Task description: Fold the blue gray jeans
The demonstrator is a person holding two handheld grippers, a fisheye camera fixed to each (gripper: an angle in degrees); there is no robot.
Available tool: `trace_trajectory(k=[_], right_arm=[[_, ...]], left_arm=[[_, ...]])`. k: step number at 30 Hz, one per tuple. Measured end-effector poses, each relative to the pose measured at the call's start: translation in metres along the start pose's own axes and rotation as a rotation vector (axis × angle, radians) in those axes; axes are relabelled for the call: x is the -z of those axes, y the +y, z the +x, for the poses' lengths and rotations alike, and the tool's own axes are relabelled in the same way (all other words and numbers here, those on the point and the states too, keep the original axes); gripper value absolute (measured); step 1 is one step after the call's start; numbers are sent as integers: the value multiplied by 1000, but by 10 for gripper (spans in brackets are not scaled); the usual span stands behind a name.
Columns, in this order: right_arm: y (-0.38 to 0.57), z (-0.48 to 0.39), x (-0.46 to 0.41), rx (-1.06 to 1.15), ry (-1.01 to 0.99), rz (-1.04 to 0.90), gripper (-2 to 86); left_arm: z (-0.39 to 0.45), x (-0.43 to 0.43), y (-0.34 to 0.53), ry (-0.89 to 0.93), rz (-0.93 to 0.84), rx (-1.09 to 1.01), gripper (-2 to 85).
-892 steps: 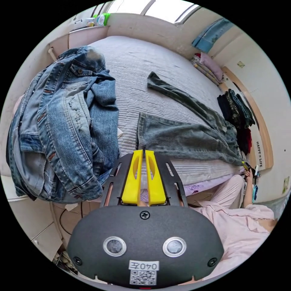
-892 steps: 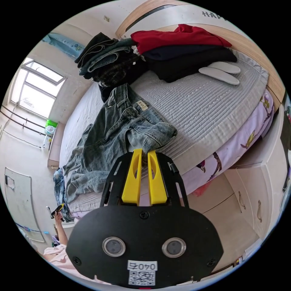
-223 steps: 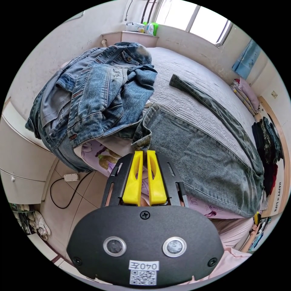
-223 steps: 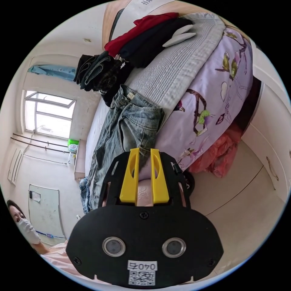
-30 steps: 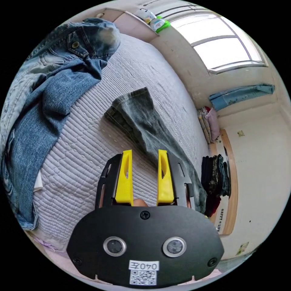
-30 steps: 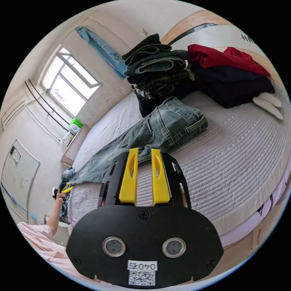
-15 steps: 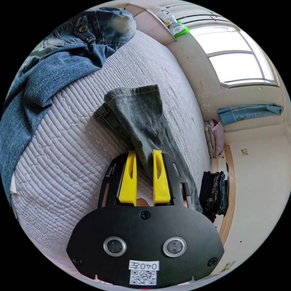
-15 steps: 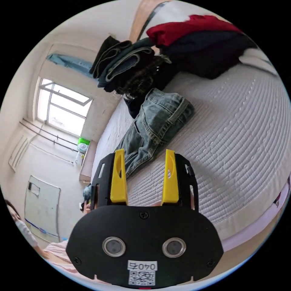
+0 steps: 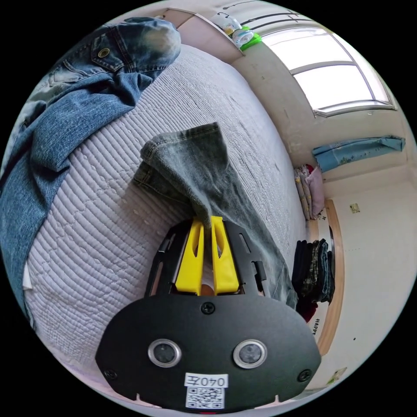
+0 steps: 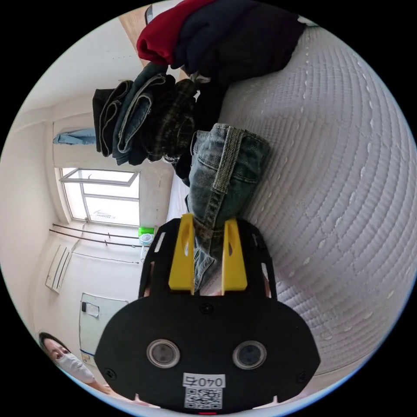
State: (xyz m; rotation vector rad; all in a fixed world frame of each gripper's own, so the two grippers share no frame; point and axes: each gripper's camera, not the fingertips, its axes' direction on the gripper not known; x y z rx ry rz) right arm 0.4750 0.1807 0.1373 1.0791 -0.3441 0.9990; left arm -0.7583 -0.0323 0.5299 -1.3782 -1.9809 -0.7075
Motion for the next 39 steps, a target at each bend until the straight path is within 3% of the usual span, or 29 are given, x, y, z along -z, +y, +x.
trace_trajectory(k=[10, 19, 23, 27, 30, 33, 35, 39], right_arm=[[6, -52, 33, 99, 6, -120, 47], [71, -46, 102, 204, 104, -221, 50], [91, -1, 91, 81, 203, -274, 89], [112, -20, 107, 126, 271, -177, 95], [138, -79, 107, 314, 448, -55, 53], [178, -156, 40, 610, 460, -174, 4], [225, -209, -49, 818, 347, -374, -5], [313, -262, -192, 984, 157, -687, -9]], left_arm=[[41, 118, 60, 179, -53, -196, -10], [0, 220, 195, 58, -143, -389, -12], [-74, 194, 242, -24, -267, -214, -12], [-111, 237, 280, 90, -78, -73, -13], [-88, 274, 311, -97, 60, -145, -10], [-28, 272, 346, -185, 109, -343, -9], [8, 250, 367, -161, 76, -476, -9], [50, 168, 396, -249, -44, -631, -9]])
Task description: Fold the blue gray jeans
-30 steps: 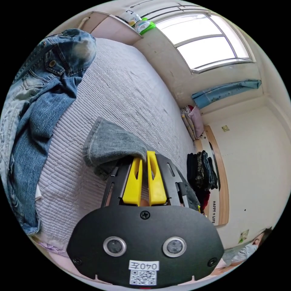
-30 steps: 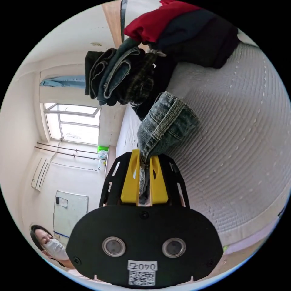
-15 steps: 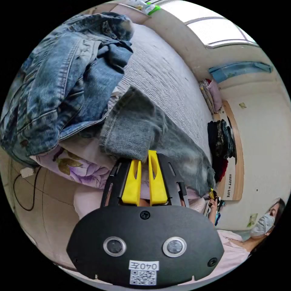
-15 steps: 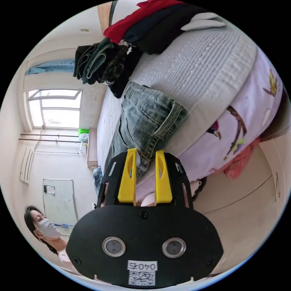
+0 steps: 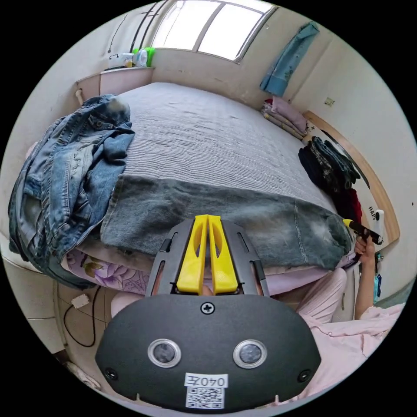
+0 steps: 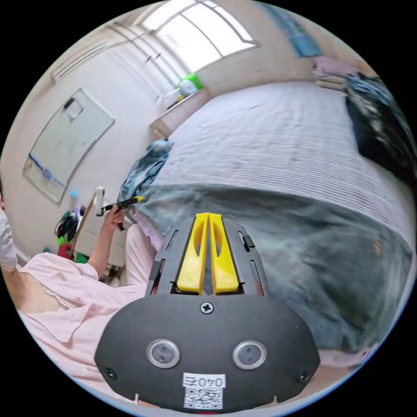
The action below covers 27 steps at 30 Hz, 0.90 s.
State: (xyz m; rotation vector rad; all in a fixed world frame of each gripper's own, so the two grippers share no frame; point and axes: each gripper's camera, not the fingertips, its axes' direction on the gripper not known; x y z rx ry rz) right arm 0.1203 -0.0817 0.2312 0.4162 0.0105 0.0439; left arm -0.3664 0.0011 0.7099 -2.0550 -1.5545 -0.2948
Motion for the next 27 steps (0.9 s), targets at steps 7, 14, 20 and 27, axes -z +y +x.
trace_trajectory(k=[7, 14, 20, 27], right_arm=[[-89, -143, -172, 300, -83, -253, -9], [-175, -263, -296, 516, -199, -344, -6], [-243, -368, -405, 707, -132, -441, 69], [-277, -424, -513, 728, -39, -663, 94]], left_arm=[[-67, -6, 23, -61, 54, 226, -9], [-109, -3, 70, -77, 145, 310, -9], [-122, 57, 126, 60, 373, 555, -10], [-104, 10, 160, 200, 208, 597, -10]])
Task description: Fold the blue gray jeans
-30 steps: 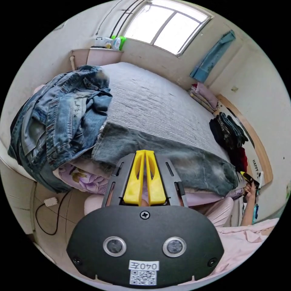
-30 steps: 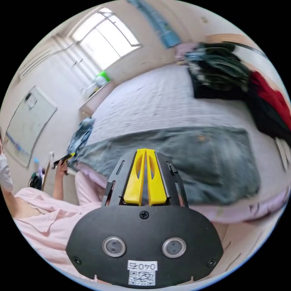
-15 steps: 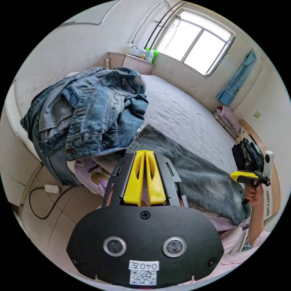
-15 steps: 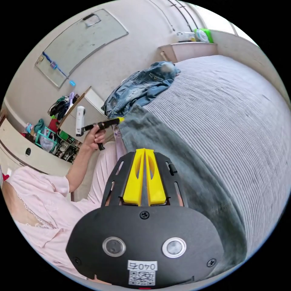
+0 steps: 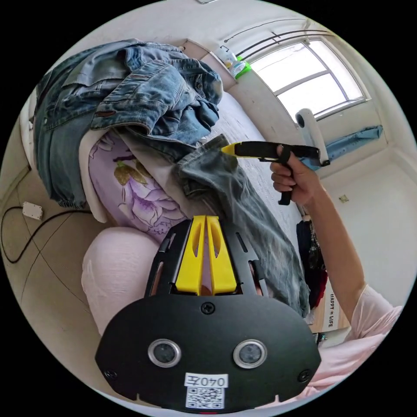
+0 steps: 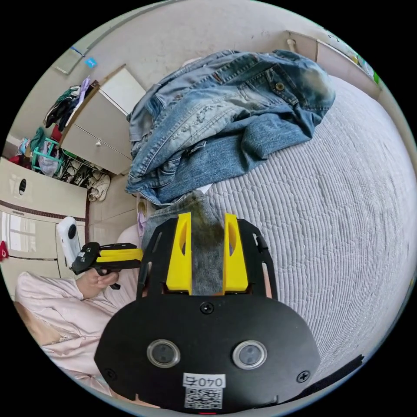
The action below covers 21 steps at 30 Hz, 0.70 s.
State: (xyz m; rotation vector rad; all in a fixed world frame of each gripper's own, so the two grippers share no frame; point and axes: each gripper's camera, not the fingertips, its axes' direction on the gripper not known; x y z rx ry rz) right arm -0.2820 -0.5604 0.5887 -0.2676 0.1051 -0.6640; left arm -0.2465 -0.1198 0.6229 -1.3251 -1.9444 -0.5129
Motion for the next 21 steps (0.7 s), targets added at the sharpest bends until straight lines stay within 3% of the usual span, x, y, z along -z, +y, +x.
trace_trajectory(k=[4, 7, 9, 11, 12, 14, 16, 18, 21], right_arm=[[-17, -2, -15, -5, -61, -40, 8], [3, -14, 23, 45, -161, 154, -2], [25, -21, 54, 90, -198, 344, -1], [27, -19, 72, 71, -201, 491, 12], [19, -18, 69, 61, -195, 474, 25], [-28, -19, 36, 27, -114, 263, 64], [-55, -20, 18, -32, -35, 164, 70], [-64, -31, 22, -36, 17, 237, 57], [-63, -60, 28, 15, 43, 310, 12]], left_arm=[[16, -18, -10, -86, 20, -92, -10], [35, -7, -8, -174, 145, -200, -9], [52, 15, 12, -169, 355, -369, -9], [56, 17, 19, -254, 445, -419, -9], [52, 9, 12, -346, 420, -395, -9], [33, -1, -4, -458, 335, -257, -9], [18, 9, -6, -429, 342, -196, -9], [15, 27, 5, -390, 401, -218, -8], [29, 19, 13, -373, 355, -303, -8]])
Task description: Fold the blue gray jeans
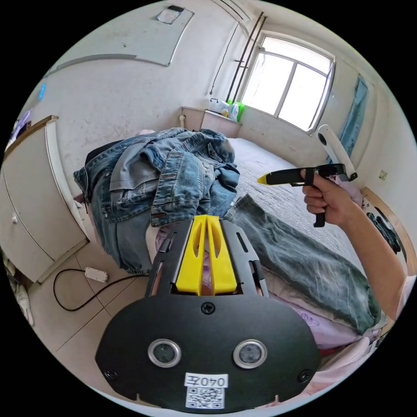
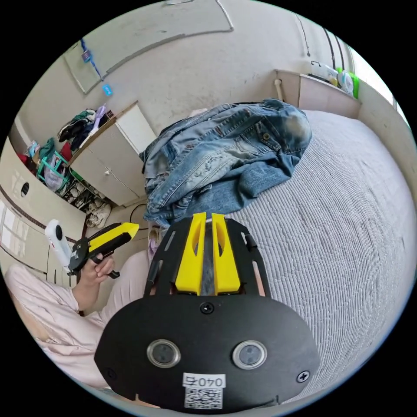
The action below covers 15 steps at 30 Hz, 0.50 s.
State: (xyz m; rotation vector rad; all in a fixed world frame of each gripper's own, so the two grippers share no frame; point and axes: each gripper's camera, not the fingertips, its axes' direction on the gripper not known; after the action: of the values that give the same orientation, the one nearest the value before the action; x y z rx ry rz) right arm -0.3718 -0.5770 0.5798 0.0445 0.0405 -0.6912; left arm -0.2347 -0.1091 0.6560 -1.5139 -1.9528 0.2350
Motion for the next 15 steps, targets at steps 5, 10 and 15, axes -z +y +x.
trace_trajectory(k=[5, 10, 15], right_arm=[[3, -35, -40, 63, 45, -130, -8], [-24, -50, -105, 121, 235, -269, -10], [-47, -58, -117, 128, 223, -325, -10]], left_arm=[[50, -47, 3, 142, -74, -101, -9], [60, -113, 8, 6, -201, -151, -9], [86, -139, 0, -83, -263, -323, -10]])
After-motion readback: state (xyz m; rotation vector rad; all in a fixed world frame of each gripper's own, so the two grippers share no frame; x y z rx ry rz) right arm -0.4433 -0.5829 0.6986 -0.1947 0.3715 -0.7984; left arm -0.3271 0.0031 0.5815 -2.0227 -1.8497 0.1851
